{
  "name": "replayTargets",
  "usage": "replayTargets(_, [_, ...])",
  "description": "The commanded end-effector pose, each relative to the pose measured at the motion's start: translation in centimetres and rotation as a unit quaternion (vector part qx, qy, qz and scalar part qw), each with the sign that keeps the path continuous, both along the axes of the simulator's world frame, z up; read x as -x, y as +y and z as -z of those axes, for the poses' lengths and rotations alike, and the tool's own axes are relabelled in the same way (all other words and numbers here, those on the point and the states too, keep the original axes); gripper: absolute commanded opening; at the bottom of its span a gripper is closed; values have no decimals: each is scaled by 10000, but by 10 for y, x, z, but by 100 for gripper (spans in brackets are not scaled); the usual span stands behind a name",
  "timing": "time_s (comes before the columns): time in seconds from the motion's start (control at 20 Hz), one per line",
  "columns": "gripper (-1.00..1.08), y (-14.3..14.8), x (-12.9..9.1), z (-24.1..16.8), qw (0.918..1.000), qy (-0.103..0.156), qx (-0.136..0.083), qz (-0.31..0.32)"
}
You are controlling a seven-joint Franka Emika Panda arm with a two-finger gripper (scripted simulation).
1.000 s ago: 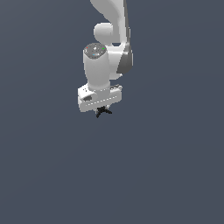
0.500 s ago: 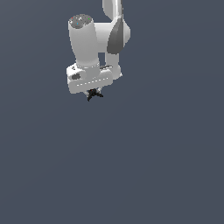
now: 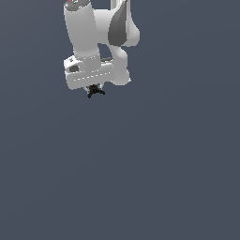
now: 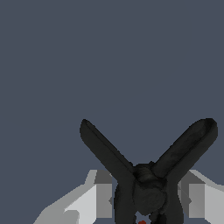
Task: Pick up the object and move it to a goal position.
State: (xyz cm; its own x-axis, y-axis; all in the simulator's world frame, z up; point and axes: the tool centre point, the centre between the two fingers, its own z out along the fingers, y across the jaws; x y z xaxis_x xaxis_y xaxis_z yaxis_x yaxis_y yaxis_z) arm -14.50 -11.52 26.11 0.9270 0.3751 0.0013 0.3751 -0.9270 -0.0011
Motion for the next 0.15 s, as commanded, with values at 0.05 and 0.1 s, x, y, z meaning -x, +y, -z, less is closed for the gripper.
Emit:
replayTargets(0.05, [-100, -3, 3, -4, 10000, 4, 4, -4])
replayTargets(0.1, [-100, -3, 3, -4, 10000, 4, 4, -4])
